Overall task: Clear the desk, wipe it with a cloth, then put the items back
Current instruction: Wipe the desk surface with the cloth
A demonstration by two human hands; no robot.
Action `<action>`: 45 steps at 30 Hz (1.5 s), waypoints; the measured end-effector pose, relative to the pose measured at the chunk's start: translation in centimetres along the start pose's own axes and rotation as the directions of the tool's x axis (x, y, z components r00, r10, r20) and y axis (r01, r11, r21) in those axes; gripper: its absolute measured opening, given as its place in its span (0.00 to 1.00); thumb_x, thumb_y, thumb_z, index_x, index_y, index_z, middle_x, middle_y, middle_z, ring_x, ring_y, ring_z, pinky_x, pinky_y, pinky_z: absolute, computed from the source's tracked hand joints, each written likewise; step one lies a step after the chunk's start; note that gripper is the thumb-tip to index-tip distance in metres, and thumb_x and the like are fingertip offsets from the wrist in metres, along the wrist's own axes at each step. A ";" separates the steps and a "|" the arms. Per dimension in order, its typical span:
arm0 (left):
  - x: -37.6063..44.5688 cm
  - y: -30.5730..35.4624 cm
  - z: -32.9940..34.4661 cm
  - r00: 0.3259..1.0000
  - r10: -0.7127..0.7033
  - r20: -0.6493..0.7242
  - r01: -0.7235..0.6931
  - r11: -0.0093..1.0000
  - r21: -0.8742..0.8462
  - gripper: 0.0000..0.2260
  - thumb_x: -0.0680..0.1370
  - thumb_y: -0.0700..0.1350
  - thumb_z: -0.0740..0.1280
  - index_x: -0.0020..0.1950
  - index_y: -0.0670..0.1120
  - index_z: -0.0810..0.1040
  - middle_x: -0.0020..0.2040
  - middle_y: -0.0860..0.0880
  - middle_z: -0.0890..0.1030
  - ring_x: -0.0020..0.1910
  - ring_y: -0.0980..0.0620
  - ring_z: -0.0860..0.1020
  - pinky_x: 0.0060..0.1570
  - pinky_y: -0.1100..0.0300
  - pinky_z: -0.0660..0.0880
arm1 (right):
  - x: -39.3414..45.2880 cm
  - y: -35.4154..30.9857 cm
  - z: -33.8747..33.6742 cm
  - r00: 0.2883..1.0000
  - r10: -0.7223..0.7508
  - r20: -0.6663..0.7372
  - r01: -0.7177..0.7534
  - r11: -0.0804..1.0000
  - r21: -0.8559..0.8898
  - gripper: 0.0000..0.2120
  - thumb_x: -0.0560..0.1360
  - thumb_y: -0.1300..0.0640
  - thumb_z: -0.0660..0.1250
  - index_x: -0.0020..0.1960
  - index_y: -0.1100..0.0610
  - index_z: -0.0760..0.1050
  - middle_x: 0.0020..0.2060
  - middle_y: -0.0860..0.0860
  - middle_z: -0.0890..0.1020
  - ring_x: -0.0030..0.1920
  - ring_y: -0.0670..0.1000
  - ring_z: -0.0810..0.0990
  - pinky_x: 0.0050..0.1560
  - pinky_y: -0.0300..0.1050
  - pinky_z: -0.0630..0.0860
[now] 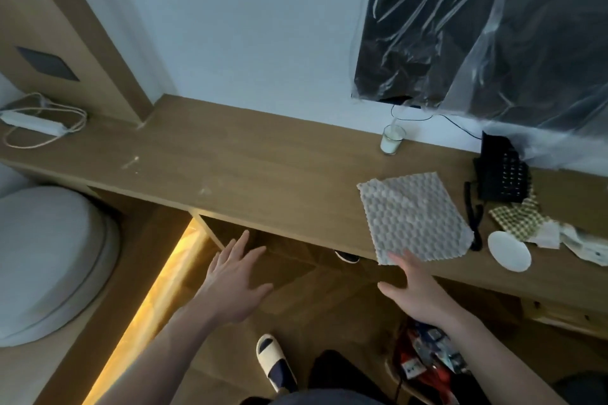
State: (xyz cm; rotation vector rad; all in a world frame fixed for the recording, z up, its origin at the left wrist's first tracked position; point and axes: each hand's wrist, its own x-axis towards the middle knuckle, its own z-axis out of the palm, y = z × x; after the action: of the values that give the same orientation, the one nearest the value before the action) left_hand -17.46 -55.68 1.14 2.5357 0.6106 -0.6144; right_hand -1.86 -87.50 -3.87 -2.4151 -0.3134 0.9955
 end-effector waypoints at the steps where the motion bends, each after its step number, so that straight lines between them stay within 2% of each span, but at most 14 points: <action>1: 1.3 -0.7 -0.7 1.000 0.002 0.006 -0.002 1.000 0.009 0.33 0.80 0.63 0.64 0.82 0.61 0.54 0.84 0.55 0.39 0.83 0.48 0.40 0.81 0.43 0.44 | 1.0 -0.4 0.1 1.000 0.005 -0.015 -0.005 1.000 0.009 0.37 0.80 0.40 0.66 0.83 0.43 0.52 0.83 0.44 0.45 0.83 0.49 0.43 0.81 0.53 0.50; 6: 5.7 -3.5 -2.8 0.998 0.013 0.062 -0.016 0.998 0.053 0.34 0.80 0.63 0.64 0.83 0.60 0.54 0.84 0.53 0.42 0.83 0.47 0.43 0.81 0.44 0.49 | 4.4 -1.4 0.6 0.998 0.057 -0.030 -0.057 0.998 0.009 0.38 0.80 0.41 0.66 0.84 0.45 0.50 0.83 0.46 0.44 0.83 0.50 0.41 0.81 0.55 0.49; 10: 9.4 -5.0 -4.4 0.997 0.026 0.079 -0.032 0.997 0.074 0.35 0.80 0.64 0.64 0.83 0.60 0.54 0.84 0.53 0.42 0.83 0.47 0.45 0.81 0.45 0.50 | 9.0 -1.6 -0.4 0.991 0.113 -0.076 -0.117 0.991 -0.061 0.39 0.80 0.41 0.66 0.84 0.48 0.51 0.84 0.50 0.47 0.83 0.54 0.46 0.82 0.56 0.52; 14: 13.1 -5.8 -5.4 0.992 -0.001 0.125 -0.012 0.995 0.101 0.35 0.79 0.64 0.64 0.83 0.60 0.54 0.85 0.51 0.43 0.83 0.46 0.47 0.81 0.45 0.52 | 13.5 -1.5 -1.3 0.976 0.185 -0.117 -0.189 0.982 -0.023 0.39 0.79 0.42 0.66 0.84 0.47 0.51 0.83 0.49 0.45 0.83 0.56 0.47 0.80 0.56 0.56; 17: 15.2 -6.0 -6.7 0.989 -0.023 0.149 0.006 0.994 0.111 0.34 0.80 0.64 0.64 0.83 0.60 0.55 0.85 0.51 0.43 0.83 0.45 0.48 0.81 0.45 0.52 | 16.4 -1.6 -1.7 0.964 0.232 -0.132 -0.237 0.971 -0.023 0.39 0.80 0.42 0.64 0.84 0.47 0.49 0.83 0.49 0.45 0.82 0.57 0.48 0.81 0.57 0.55; 21: 18.4 -7.5 -8.6 0.992 -0.040 0.116 0.028 0.994 0.101 0.34 0.79 0.65 0.64 0.82 0.60 0.57 0.85 0.51 0.44 0.83 0.45 0.50 0.81 0.44 0.54 | 20.5 -1.4 -1.1 0.922 0.371 -0.110 -0.374 0.927 -0.011 0.39 0.78 0.41 0.64 0.83 0.46 0.51 0.83 0.51 0.47 0.81 0.60 0.54 0.79 0.59 0.59; 25: 20.3 -10.0 -9.7 0.991 -0.053 0.120 0.043 0.995 0.086 0.34 0.78 0.67 0.64 0.82 0.60 0.57 0.85 0.51 0.45 0.83 0.44 0.51 0.80 0.43 0.55 | 22.7 -3.4 0.2 0.869 0.482 -0.112 -0.484 0.875 0.010 0.41 0.78 0.46 0.67 0.84 0.50 0.49 0.82 0.54 0.43 0.81 0.63 0.50 0.80 0.56 0.53; 30: 22.2 -12.9 -10.9 0.987 -0.008 0.157 -0.002 0.998 0.065 0.33 0.79 0.65 0.64 0.81 0.60 0.58 0.85 0.52 0.46 0.83 0.46 0.51 0.80 0.44 0.55 | 23.4 -6.6 2.2 0.860 0.501 -0.100 -0.503 0.864 0.001 0.42 0.79 0.46 0.65 0.84 0.51 0.44 0.82 0.56 0.41 0.81 0.63 0.47 0.80 0.54 0.52; 36: 24.2 -17.4 -14.3 0.975 0.088 0.202 -0.109 0.989 0.098 0.32 0.79 0.63 0.64 0.81 0.60 0.58 0.85 0.52 0.46 0.81 0.46 0.57 0.79 0.47 0.59 | 23.6 -13.0 7.7 0.845 0.519 -0.129 -0.518 0.854 0.040 0.42 0.78 0.43 0.63 0.84 0.47 0.45 0.82 0.54 0.42 0.80 0.64 0.51 0.78 0.61 0.58; 41: 25.2 -23.2 -17.6 0.969 0.131 0.209 -0.158 0.981 0.116 0.32 0.80 0.61 0.66 0.81 0.58 0.59 0.85 0.52 0.46 0.82 0.45 0.55 0.79 0.47 0.57 | 24.0 -21.5 14.5 0.882 0.460 -0.103 -0.460 0.888 0.019 0.39 0.80 0.44 0.62 0.84 0.49 0.46 0.82 0.56 0.41 0.80 0.66 0.51 0.78 0.60 0.57; 45: 25.8 -28.5 -18.7 0.958 0.084 0.274 -0.124 0.984 0.130 0.32 0.81 0.60 0.65 0.82 0.56 0.57 0.85 0.52 0.44 0.83 0.45 0.52 0.80 0.47 0.57 | 24.4 -25.9 18.5 0.920 0.379 -0.096 -0.378 0.925 0.029 0.35 0.81 0.42 0.61 0.84 0.47 0.52 0.83 0.55 0.46 0.81 0.65 0.50 0.79 0.59 0.54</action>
State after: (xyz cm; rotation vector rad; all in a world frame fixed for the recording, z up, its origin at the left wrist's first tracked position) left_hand -5.52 -15.35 -6.38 2.5357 0.3443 -0.9747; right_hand 1.78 -49.32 -15.69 -2.5609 0.2060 1.0246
